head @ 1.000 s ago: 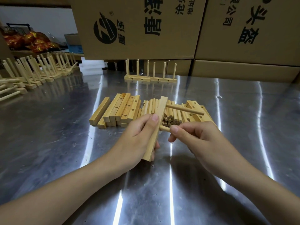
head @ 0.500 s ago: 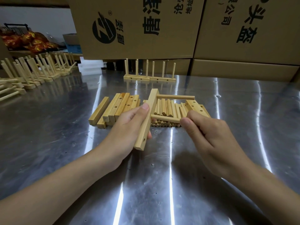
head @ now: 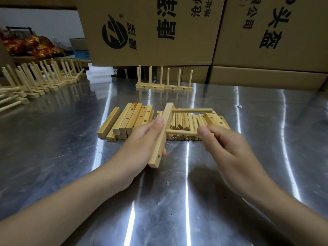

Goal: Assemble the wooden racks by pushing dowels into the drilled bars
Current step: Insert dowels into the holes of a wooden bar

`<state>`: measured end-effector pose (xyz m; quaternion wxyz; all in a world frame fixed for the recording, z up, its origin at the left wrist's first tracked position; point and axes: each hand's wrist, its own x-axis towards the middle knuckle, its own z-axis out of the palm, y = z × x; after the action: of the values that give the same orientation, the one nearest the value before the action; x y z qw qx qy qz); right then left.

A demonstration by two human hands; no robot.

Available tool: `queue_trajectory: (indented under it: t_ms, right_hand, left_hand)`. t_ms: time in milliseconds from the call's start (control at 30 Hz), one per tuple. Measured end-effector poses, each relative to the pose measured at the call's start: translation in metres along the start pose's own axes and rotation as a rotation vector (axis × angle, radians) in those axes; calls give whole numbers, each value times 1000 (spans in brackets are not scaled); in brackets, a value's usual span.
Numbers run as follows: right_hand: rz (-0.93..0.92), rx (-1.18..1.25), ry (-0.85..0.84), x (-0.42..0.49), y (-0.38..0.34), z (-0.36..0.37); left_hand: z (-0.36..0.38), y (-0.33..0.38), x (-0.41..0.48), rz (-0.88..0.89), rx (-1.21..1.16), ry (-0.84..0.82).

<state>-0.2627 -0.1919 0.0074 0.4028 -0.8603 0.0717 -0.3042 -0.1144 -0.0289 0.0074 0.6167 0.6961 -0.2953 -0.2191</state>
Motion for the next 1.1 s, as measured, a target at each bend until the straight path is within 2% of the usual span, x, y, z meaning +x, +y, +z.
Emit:
queue_trajectory:
  t_ms: [67, 167, 333, 467, 533, 633, 700, 800, 867, 967, 1100]
  right_hand:
    - [-131, -298, 71, -1, -1, -3]
    - [-145, -312, 102, 0, 2, -1]
    - [40, -67, 63, -2, 6, 13]
    - [373, 423, -23, -1, 2, 13]
    - [452, 558, -70, -1, 0, 12]
    - [356, 518, -79, 1, -4, 10]
    - [198, 409, -38, 2, -6, 8]
    - [-136, -99, 82, 2, -3, 0]
    - [-216, -231, 110, 1, 0, -4]
    - [-82, -41, 96, 3, 10, 4]
    - [233, 315, -12, 3, 11, 14]
  left_hand:
    - [-1, 0, 2, -119, -73, -34]
    - [1, -1, 2, -163, -128, -52]
    - [6, -2, -2, 3, 72, 21]
    - [7, -4, -7, 292, 259, 65]
    - [5, -5, -6, 366, 298, 81]
    - [2, -4, -1, 359, 283, 72]
    - [-1, -3, 3, 207, 153, 38]
    - [-5, 2, 4, -68, -92, -61]
    - [-4, 2, 2, -131, -123, -102]
    - [2, 0, -1, -49, -2, -63]
    - [5, -4, -4, 229, 202, 27]
